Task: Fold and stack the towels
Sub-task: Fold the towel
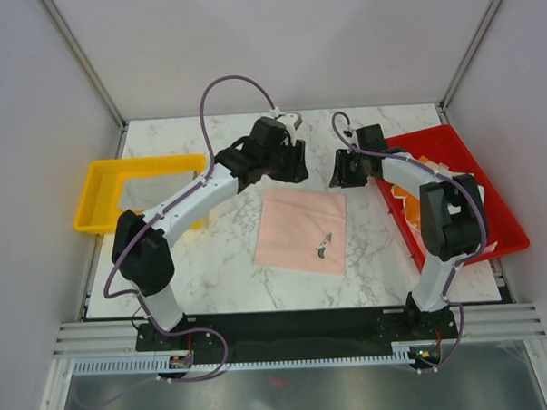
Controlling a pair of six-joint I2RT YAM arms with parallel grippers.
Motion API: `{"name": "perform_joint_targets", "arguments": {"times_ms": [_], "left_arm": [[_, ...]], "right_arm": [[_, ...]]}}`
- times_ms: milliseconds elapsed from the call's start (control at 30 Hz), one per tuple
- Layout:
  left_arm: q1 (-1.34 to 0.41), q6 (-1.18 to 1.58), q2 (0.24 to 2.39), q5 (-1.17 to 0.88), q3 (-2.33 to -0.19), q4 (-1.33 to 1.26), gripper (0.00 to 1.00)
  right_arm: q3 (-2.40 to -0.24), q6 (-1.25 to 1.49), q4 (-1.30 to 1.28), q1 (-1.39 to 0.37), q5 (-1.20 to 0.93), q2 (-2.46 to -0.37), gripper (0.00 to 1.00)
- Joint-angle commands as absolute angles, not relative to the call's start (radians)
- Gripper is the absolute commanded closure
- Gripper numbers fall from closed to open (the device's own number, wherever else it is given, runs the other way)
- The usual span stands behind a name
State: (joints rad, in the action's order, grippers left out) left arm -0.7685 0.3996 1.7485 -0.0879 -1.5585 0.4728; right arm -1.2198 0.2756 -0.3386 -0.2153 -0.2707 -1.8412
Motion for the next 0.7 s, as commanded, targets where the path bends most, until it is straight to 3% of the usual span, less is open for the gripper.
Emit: {"name": "perform_joint_targets", "arguments": {"times_ms": [0, 233, 667], "left_arm": [[-0.674, 0.148, 1.827, -0.118, -1.571, 0.525, 0.46], [-0.457, 0.048, 2.017, -0.276, -1.635, 0.532, 0.49], [-0.407, -0.058, 2.16, -0.394, -1.684, 0.571, 0.49]], "right_arm": [[-1.298, 0.192, -0.4, -0.189, -0.339, -1.825, 0.5], [-1.373, 0.101, -0.497, -0.163, -0.419, -1.907, 0.49], [-1.39, 0.009, -0.6, -0.14, -0.437, -2.003, 0.53]]}}
